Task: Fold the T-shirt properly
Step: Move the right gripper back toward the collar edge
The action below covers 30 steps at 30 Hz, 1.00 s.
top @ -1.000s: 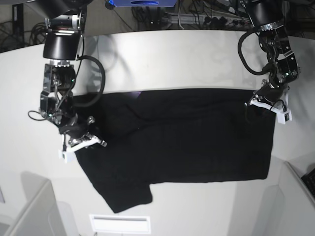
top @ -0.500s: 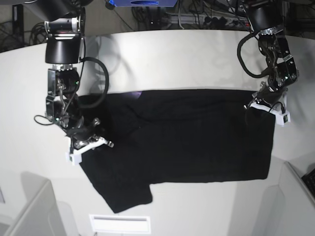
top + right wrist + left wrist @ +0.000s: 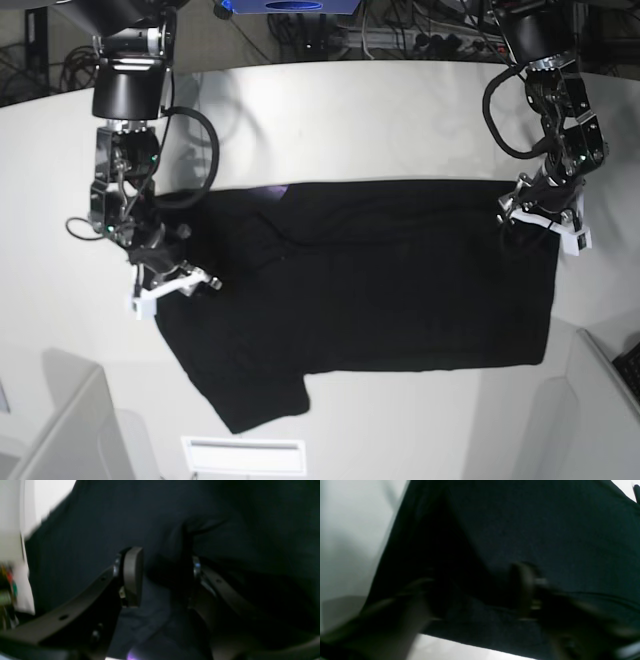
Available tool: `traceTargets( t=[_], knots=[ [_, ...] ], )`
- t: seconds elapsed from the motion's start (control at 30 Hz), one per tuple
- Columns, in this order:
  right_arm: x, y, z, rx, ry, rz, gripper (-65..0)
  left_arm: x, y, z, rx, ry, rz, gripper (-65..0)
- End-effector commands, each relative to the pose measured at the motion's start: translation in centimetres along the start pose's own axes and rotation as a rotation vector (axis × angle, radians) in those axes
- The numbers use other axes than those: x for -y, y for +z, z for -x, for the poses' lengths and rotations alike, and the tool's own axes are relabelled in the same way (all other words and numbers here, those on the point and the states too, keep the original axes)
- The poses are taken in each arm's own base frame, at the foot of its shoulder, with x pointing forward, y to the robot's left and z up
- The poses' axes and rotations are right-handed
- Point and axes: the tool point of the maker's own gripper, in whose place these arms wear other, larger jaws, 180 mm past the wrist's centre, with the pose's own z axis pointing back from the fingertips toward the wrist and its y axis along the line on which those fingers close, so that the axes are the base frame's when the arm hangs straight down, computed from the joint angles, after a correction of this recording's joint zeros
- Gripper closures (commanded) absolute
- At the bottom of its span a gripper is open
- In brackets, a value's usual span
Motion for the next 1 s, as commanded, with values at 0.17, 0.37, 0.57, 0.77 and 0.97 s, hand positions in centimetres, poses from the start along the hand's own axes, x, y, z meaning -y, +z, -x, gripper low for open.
traceTargets(
  t=[0.17,0.37,0.57,0.77,0.97],
  knots=[
    [0.4,4.0,-4.8,0.188,0.002,-0.005,-18.2,-0.2,2.7,-5.3,0.17,-0.015,-0.004,-48.4],
    [3.7,8.0,-3.5,0.248,-0.122,0.122,-18.9,0.3,5.8,-4.6,0.202,-0.075,-0.011,-48.4],
    [5.3,12.0,-0.2,0.29,-0.216,0.185,-23.1,-2.0,8.9,-1.2,0.193,-0.058,-0.054,-48.4],
    [7.5,11.7,4.2,0.224,-0.328,0.238,-34.2,-5.1,11.0,0.8,0.177,-0.076,-0.09,-48.4],
    [9.0,9.6,6.0,0.162,-0.379,0.267,-34.2,-6.5,11.0,2.0,0.149,-0.056,-0.116,-48.4]
  ],
)
